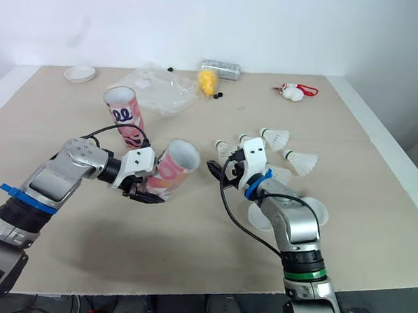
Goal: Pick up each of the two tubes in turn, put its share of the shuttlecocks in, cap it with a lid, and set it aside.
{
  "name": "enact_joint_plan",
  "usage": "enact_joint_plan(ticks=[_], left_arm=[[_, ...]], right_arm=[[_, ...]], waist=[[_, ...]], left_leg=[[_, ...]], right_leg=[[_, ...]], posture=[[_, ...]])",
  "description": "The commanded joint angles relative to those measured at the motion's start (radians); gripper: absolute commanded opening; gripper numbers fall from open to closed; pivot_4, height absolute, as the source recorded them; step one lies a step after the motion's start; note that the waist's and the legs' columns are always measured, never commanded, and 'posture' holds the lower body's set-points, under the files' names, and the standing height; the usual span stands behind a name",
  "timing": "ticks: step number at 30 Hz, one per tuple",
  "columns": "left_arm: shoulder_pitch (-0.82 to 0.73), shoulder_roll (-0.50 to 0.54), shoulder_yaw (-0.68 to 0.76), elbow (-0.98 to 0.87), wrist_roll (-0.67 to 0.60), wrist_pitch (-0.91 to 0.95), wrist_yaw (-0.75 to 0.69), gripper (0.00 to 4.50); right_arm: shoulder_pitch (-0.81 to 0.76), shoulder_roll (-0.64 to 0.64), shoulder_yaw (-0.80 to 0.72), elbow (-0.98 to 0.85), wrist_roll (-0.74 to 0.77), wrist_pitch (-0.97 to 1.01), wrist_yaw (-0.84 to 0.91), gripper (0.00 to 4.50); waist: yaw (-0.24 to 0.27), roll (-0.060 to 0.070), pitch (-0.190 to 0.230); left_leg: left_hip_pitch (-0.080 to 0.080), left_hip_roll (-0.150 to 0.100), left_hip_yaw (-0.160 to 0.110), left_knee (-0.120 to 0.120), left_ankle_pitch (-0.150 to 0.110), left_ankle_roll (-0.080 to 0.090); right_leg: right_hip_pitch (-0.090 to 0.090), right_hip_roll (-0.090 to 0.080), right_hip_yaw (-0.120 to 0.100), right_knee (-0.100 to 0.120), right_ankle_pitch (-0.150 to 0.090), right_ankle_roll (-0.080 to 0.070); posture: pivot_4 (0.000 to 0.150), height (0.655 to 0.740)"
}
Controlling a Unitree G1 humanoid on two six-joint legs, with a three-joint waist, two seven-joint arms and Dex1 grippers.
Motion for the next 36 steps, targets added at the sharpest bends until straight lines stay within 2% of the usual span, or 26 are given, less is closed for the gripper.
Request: enact_joint_plan(ticks=[1, 12, 14, 15, 16, 17, 18, 20, 21, 23, 24, 31, 34, 36], left_arm=[[0.015, 0.024, 0.028, -0.006, 0.012, 0.01, 0.014, 3.06], [0.032, 0.021, 0.034, -0.021, 0.018, 0.016, 0.029, 3.06], [0.03, 0.015, 0.034, -0.022, 0.018, 0.017, 0.035, 3.06], [0.03, 0.012, 0.033, -0.022, 0.018, 0.016, 0.038, 3.06], [0.029, 0.008, 0.032, -0.022, 0.018, 0.016, 0.041, 3.06], [0.028, 0.005, 0.03, -0.022, 0.018, 0.017, 0.044, 3.06], [0.026, 0.002, 0.029, -0.022, 0.018, 0.017, 0.047, 3.06], [0.025, -0.002, 0.027, -0.022, 0.018, 0.017, 0.049, 3.06], [0.024, -0.003, 0.027, -0.022, 0.017, 0.017, 0.049, 3.06], [0.023, -0.005, 0.026, -0.019, 0.017, 0.015, 0.047, 3.06], [0.022, -0.006, 0.026, -0.017, 0.018, 0.014, 0.046, 3.06], [0.008, -0.02, 0.019, -0.004, 0.02, 0.012, 0.04, 3.06], [0.003, -0.023, 0.019, -0.001, 0.02, 0.011, 0.035, 3.06], [-0.004, -0.025, 0.016, 0.004, 0.019, 0.008, 0.027, 3.06]], right_arm=[[-0.062, 0.027, -0.024, 0.054, 0.0, -0.049, 0.007, 4.48], [-0.186, 0.089, -0.008, 0.278, -0.038, -0.134, 0.023, 4.48], [-0.209, 0.096, -0.01, 0.326, -0.057, -0.153, 0.013, 4.1], [-0.219, 0.099, -0.013, 0.344, -0.063, -0.162, 0.01, 3.84], [-0.226, 0.099, -0.013, 0.358, -0.069, -0.173, 0.012, 3.21], [-0.232, 0.1, -0.014, 0.368, -0.073, -0.18, 0.014, 3.12], [-0.236, 0.1, -0.014, 0.376, -0.076, -0.186, 0.016, 2.43], [-0.241, 0.1, -0.014, 0.385, -0.082, -0.194, 0.023, 1.48], [-0.243, 0.1, -0.014, 0.389, -0.084, -0.197, 0.024, 1.2], [-0.245, 0.098, -0.012, 0.393, -0.088, -0.204, 0.03, 0.18], [-0.246, 0.098, -0.012, 0.394, -0.089, -0.206, 0.031, 0.02], [-0.239, 0.072, -0.013, 0.33, -0.089, -0.228, 0.079, 0.02], [-0.243, 0.021, -0.017, 0.241, -0.086, -0.262, 0.141, 0.02], [-0.257, -0.08, -0.024, 0.147, -0.091, -0.31, 0.235, 0.02]], waist=[[-0.004, 0.0, 0.0], [-0.006, 0.0, 0.0], [-0.006, 0.0, 0.0], [-0.006, 0.0, 0.0], [-0.006, 0.0, 0.0], [-0.006, 0.0, 0.0], [-0.006, 0.0, 0.0], [-0.006, 0.0, 0.0], [-0.006, 0.0, 0.0], [-0.006, 0.0, 0.0], [-0.006, 0.0, 0.0], [-0.005, 0.001, 0.0], [-0.004, 0.001, 0.001], [0.0, 0.003, 0.003]], left_leg=[[0.0, 0.0, 0.0, 0.0, 0.0, 0.0], [0.0, 0.001, 0.0, 0.0, 0.0, 0.0], [0.0, 0.001, 0.0, 0.0, 0.0, 0.0], [0.0, 0.001, 0.0, 0.0, 0.0, 0.0], [0.0, 0.001, 0.0, 0.0, 0.0, 0.0], [0.0, 0.001, 0.0, 0.0, 0.0, 0.0], [0.0, 0.001, 0.0, 0.0, 0.0, 0.0], [0.0, 0.001, 0.0, 0.0, 0.0, 0.0], [0.0, 0.001, 0.0, 0.0, 0.0, 0.0], [0.0, 0.001, 0.0, 0.0, 0.0, 0.0], [0.0, 0.001, 0.0, 0.0, 0.0, 0.0], [0.0, 0.001, 0.0, 0.0, 0.0, 0.0], [-0.001, 0.0, 0.0, 0.0, 0.0, 0.0], [-0.001, 0.0, 0.0, 0.0, 0.0, 0.0]], right_leg=[[0.0, 0.0, 0.0, 0.0, 0.001, 0.0], [0.0, 0.001, 0.0, 0.0, 0.001, -0.001], [0.0, 0.001, 0.0, 0.0, 0.001, -0.001], [0.0, 0.001, 0.0, 0.0, 0.001, -0.001], [0.0, 0.001, 0.0, 0.0, 0.001, -0.001], [0.0, 0.001, 0.0, 0.0, 0.001, 0.0], [0.0, 0.001, 0.0, 0.0, 0.001, 0.0], [0.0, 0.001, 0.0, 0.0, 0.001, 0.0], [0.0, 0.001, 0.0, 0.0, 0.001, 0.0], [0.0, 0.001, 0.0, 0.0, 0.001, 0.0], [0.0, 0.001, 0.0, 0.0, 0.001, 0.0], [0.0, 0.001, 0.0, 0.0, 0.001, 0.0], [0.0, 0.001, 0.0, 0.0, 0.001, 0.0], [0.0, 0.001, 0.0, 0.0, 0.001, 0.0]], posture=[[0.15, 0.74], [0.15, 0.74], [0.15, 0.74], [0.15, 0.74], [0.15, 0.74], [0.15, 0.74], [0.15, 0.74], [0.15, 0.74], [0.15, 0.74], [0.15, 0.74], [0.15, 0.74], [0.15, 0.74], [0.15, 0.74], [0.15, 0.74]])
